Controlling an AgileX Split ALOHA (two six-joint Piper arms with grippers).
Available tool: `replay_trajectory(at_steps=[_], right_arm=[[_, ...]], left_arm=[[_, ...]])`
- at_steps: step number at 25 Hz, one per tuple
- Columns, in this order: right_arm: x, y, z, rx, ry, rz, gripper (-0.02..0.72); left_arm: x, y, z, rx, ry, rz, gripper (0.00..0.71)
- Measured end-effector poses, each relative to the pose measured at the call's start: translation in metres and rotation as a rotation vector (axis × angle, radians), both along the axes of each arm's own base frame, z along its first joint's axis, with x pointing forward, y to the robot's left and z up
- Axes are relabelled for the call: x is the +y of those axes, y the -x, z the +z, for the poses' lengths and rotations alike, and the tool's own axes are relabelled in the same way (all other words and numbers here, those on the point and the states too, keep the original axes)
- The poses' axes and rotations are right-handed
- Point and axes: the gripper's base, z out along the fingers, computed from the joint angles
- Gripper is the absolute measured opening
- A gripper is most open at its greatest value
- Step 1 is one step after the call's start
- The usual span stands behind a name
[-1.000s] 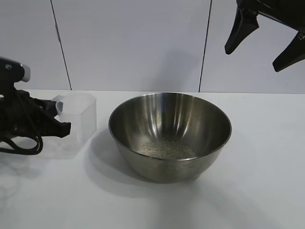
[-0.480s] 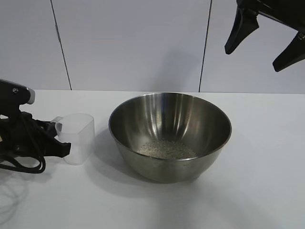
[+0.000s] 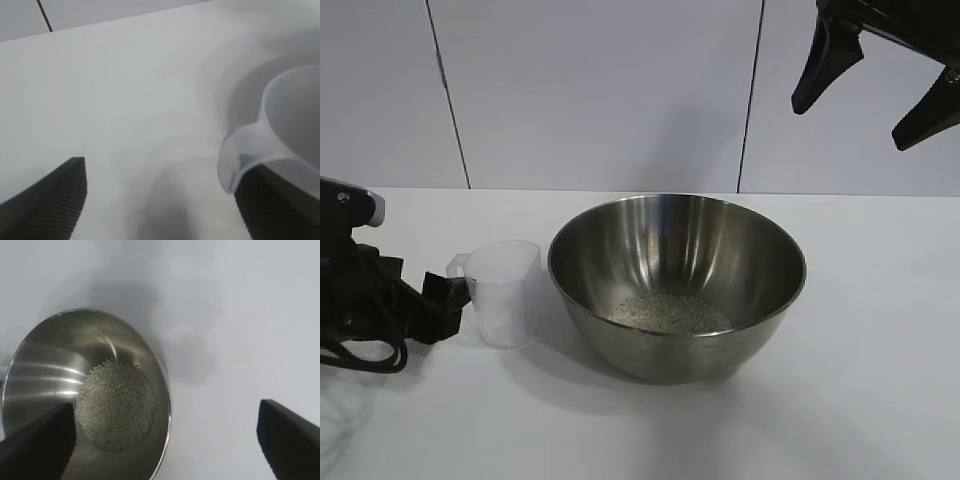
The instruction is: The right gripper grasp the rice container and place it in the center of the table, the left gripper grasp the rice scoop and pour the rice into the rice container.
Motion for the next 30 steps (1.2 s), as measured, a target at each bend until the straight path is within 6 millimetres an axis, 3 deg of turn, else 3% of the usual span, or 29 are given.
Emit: replay_trajectory(at_steps=[4,9,13,17,19,26,30], right_arm=[[0.0,0.0,0.0,0.0,0.002,0.001,0.683],[0.0,0.0,0.0,0.0,0.004,0.001,0.683],[0.0,0.0,0.0,0.0,0.004,0.001,0.683],[0.0,0.0,0.0,0.0,0.004,0.001,0.683],[0.0,0.0,0.0,0.0,0.004,0.001,0.683],[0.0,0.0,0.0,0.0,0.004,0.001,0.683],[0.0,0.0,0.0,-0.001,0.005,0.004,0.683]], left_arm=[[0.006,0.018,0.005,0.03,-0.01,0.0,0.611],[0.013,0.034,0.047,-0.069,0.039,0.024,0.613],[0.016,0.041,0.077,-0.02,0.052,0.04,0.613],[0.011,0.031,0.107,0.254,0.06,0.085,0.613],[0.008,0.02,0.132,0.349,0.045,0.111,0.613],[-0.006,-0.01,0.228,0.468,0.019,0.073,0.613],[-0.024,-0.019,0.26,0.575,0.101,-0.03,0.613]])
